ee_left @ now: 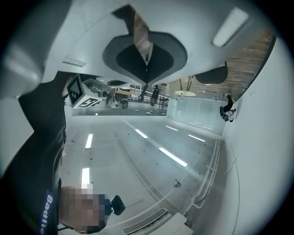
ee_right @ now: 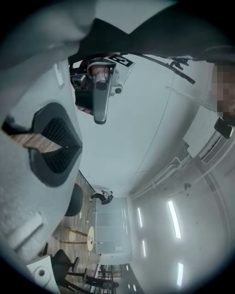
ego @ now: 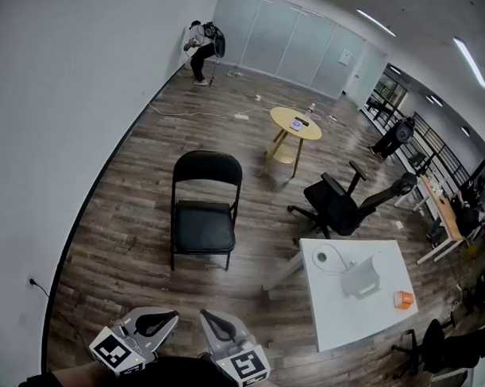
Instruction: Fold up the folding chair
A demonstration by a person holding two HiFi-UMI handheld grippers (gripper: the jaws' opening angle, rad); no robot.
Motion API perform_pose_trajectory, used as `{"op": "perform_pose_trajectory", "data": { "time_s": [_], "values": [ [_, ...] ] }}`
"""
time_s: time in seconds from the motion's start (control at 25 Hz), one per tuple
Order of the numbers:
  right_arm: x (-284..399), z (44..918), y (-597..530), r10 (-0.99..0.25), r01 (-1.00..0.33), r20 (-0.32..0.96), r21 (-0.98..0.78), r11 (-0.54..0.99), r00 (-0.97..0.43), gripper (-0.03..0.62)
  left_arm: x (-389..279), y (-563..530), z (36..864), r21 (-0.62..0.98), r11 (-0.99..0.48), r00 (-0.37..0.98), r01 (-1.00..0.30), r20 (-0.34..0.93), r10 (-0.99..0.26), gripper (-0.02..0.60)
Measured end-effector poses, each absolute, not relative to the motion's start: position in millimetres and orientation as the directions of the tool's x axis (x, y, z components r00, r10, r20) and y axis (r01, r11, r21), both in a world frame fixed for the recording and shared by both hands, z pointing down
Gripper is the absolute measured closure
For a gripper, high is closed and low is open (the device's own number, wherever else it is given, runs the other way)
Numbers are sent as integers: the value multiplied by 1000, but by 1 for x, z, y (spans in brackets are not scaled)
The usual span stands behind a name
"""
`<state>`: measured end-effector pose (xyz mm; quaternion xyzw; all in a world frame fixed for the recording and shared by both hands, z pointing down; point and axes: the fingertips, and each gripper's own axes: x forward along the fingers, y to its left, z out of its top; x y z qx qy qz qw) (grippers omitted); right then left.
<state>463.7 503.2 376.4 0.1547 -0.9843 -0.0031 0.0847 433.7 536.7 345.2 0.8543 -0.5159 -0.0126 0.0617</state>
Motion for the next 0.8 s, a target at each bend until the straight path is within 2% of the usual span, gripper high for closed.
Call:
{"op": "perform_pose_trajectory", "data": {
  "time_s": [0.8],
  "values": [
    [468, 384, 498, -286, -296, 145, -45, 954, -947, 594, 441, 532, 351, 132, -441, 452, -888, 61, -890, 580]
  ]
}}
